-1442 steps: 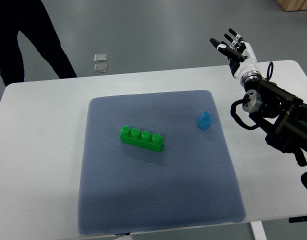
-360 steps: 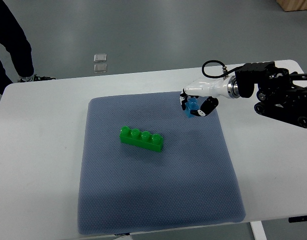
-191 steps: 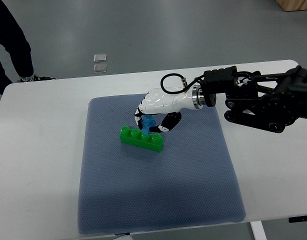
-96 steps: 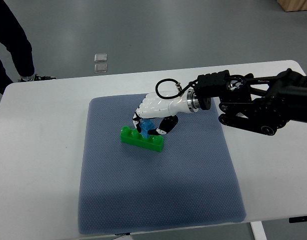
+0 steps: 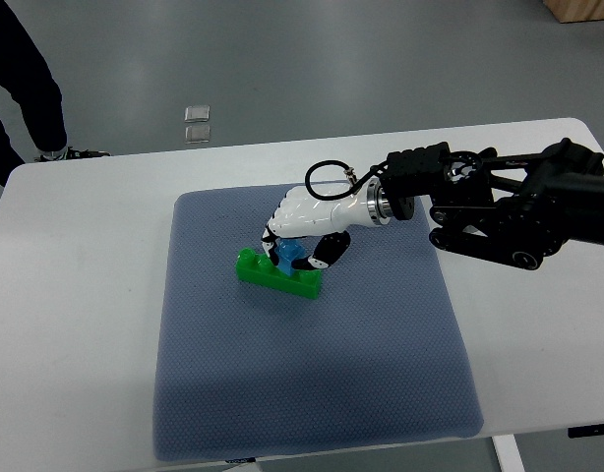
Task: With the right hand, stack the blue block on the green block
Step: 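Lower the blue block onto the green block's studs and press down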
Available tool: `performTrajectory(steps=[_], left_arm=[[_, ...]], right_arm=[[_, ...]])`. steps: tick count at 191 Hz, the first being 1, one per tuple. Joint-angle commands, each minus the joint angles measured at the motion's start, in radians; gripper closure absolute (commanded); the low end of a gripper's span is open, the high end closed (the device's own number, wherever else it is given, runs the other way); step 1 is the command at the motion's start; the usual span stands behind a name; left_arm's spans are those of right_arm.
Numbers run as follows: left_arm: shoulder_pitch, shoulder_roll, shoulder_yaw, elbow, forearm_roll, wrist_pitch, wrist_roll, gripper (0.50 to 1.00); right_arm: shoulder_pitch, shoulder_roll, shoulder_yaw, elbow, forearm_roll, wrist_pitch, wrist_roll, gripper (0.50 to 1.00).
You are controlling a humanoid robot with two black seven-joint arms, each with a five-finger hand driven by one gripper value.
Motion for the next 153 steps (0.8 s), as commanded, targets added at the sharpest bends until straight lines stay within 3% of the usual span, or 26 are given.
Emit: performTrajectory(steps=[1, 153], left_arm=[[0.0, 0.0, 0.0, -0.001, 0.0, 0.0, 0.0, 0.5], [0.0, 0.0, 0.0, -0.001, 0.0, 0.0, 0.0, 0.5]], right_arm=[[-0.004, 0.003, 0.0, -0.005, -0.003, -0.001, 0.0, 0.908], [-0.041, 0.051, 0.0, -0.063, -0.039, -0.017, 0.0, 0.908]])
